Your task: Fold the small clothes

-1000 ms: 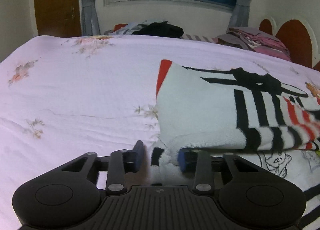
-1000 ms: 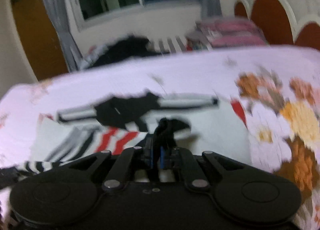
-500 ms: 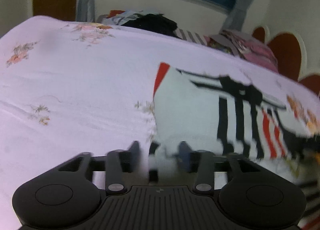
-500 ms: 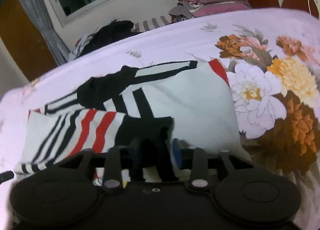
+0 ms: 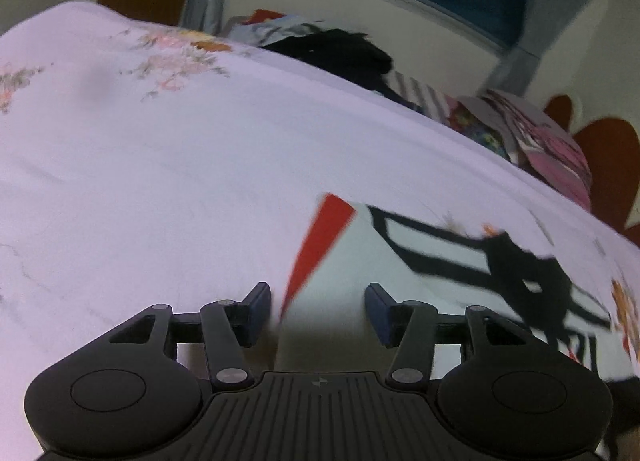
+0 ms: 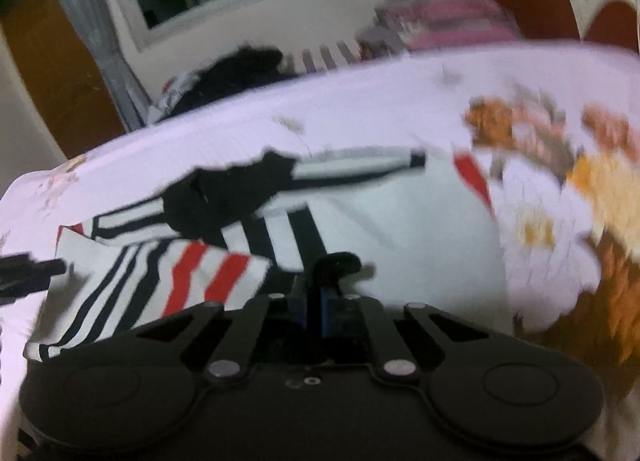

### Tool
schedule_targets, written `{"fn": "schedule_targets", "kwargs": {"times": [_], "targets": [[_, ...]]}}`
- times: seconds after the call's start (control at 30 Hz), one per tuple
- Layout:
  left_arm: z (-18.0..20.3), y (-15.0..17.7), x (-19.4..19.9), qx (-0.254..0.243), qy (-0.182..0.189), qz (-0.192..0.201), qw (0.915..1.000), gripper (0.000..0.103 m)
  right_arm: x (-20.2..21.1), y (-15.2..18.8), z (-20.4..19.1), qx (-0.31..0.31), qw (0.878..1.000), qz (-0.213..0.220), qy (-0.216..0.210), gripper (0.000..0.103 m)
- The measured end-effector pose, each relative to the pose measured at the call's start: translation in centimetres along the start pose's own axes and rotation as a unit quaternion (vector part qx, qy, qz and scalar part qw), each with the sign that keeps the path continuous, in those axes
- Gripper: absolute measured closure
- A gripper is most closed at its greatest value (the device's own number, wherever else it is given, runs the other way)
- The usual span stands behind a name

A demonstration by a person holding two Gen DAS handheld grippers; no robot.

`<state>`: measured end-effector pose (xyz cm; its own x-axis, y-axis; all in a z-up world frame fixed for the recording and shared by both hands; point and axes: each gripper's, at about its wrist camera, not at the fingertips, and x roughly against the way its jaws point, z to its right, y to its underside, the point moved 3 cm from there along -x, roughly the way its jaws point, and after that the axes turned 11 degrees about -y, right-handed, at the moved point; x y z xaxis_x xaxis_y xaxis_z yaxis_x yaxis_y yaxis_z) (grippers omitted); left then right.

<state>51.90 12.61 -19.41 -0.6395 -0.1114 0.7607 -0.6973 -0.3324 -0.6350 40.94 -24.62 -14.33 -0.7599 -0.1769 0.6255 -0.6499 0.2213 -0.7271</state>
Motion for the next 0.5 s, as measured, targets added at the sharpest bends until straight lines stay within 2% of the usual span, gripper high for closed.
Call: {"fn": "schedule_targets", "kwargs": {"times": [0.07,0.13,0.2,0.27,0.33,0.4,0.5], "targets": [[0.2,-0.5,-1.2,-0.002,-0.009,0.009,0.9999,0.051,0.2,-0.5,0.2,0.024,0.999,0.014,0.021,0.097],[0.1,-0.8,-2.3,0.003,-0.020,0.012,0.9997,0.051,-1.1,-0.2,1.3,0.022,0.998,-0.008,0.053,0.099],[0.2,-0.9,-2.7,0.002,-0.030,0.026,0.9992,0.051,-2.4,0.6,2.2,0.001,0.998,-0.035,0.059,0.099],[0.4,-0.9,-2.9,-0.004,-0.035,0.035,0.9988,0.051,-2.5,0.8,2.0,0.014,0.997,-0.035,0.064,0.099],[0.0,-1.1,-3.0,0.008,-0.030,0.037,0.9988,0.051,-2.3,0.7,2.0,0.009,0.997,-0.035,0.061,0.093],[-0.7,-1.4,-2.9,0.036,-0.028,0.031,0.9985,0.051,-1.4,0.2,2.2,0.000,0.998,-0.016,0.066,0.085],[-1.0,-1.6,-2.5,0.043,-0.035,0.032,0.9979,0.050,0.0,-0.7,1.2,0.019,0.998,0.016,0.057,0.085]]}}
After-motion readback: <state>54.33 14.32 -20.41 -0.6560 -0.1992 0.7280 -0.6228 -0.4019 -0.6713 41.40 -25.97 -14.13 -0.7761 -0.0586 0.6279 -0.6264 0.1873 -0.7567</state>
